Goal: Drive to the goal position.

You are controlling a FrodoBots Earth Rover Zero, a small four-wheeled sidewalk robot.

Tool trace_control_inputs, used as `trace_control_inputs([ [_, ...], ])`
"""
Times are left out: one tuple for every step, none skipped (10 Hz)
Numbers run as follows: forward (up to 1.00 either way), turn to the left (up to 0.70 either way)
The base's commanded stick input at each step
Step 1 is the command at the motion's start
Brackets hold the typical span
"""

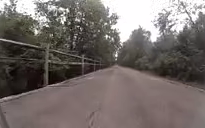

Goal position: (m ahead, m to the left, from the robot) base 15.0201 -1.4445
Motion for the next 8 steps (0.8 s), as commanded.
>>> trace_control_inputs([
  [0.7, -0.01],
  [0.7, 0.0],
  [0.7, -0.01],
  [0.7, -0.02],
  [0.7, -0.02],
  [0.7, -0.02],
  [0.7, -0.02],
  [0.7, -0.02],
])
